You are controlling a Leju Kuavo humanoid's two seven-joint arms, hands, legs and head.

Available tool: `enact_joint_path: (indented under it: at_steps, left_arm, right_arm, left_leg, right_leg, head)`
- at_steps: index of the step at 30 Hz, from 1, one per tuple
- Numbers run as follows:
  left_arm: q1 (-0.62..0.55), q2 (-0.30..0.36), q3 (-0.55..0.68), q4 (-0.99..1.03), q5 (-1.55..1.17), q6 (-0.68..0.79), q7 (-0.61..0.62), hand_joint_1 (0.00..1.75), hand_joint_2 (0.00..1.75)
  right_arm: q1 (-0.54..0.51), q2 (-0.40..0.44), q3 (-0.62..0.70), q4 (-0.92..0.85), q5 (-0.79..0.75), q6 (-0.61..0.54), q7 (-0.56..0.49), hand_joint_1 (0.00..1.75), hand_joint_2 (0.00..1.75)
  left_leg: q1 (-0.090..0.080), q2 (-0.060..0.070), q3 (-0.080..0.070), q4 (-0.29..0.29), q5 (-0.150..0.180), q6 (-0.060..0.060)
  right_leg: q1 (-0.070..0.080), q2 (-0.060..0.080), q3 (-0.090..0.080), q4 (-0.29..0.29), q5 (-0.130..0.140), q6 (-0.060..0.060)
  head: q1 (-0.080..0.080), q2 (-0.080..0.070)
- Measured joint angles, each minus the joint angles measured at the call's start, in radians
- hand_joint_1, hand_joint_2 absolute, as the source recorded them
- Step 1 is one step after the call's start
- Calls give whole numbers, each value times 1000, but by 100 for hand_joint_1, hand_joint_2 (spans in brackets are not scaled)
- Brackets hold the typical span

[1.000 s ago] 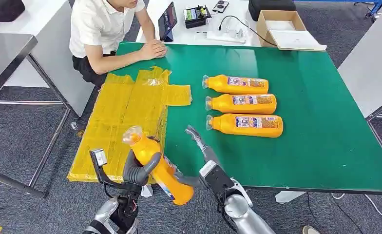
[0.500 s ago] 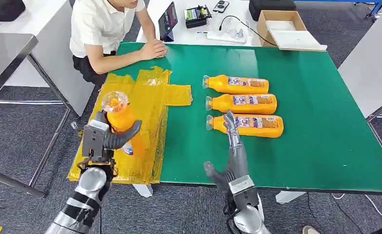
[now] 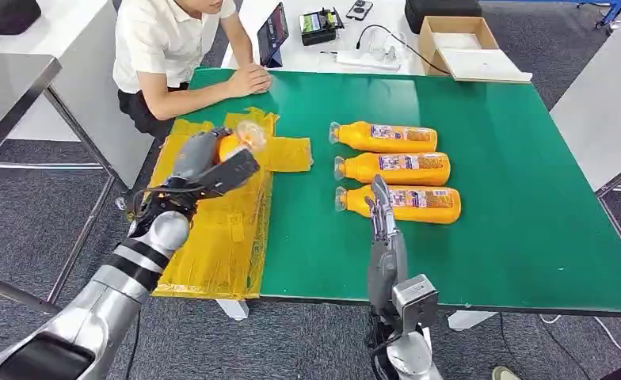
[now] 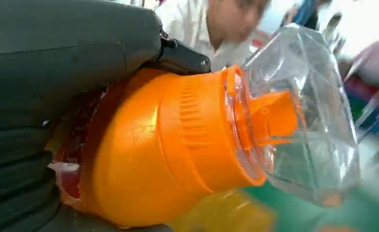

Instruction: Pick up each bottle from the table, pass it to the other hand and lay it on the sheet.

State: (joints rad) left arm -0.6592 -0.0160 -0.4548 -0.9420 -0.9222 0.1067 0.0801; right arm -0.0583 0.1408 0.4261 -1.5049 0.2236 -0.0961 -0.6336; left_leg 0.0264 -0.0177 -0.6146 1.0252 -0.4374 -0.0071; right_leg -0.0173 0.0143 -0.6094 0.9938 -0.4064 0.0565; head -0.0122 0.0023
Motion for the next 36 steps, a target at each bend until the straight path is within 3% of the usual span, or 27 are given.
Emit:
enact_joint_path:
  at_steps: [6,11,36]
  left_arm:
    - [-64,-35,-108,353,-180,-111,54,175,175]
    - [-96,-36,-153,494,-194,-165,69,175,175]
    - [-136,-41,-175,585,-190,-172,68,175,175]
  right_arm:
    - [-15,25,-3,15,3,29,9,0,0]
    - [-20,34,3,37,3,29,9,0,0]
    - [-25,35,9,68,3,29,10,0,0]
  left_leg:
    - [0,1,0,0,0,0]
    - [0,1,0,0,0,0]
    - [0,2,3,0,1,-1]
  right_leg:
    - [0,0,0,0,0,0]
    - [0,0,0,0,0,0]
    - [0,0,2,1,2,-3]
  head:
    - [0,0]
    - [0,0]
    - [0,0]
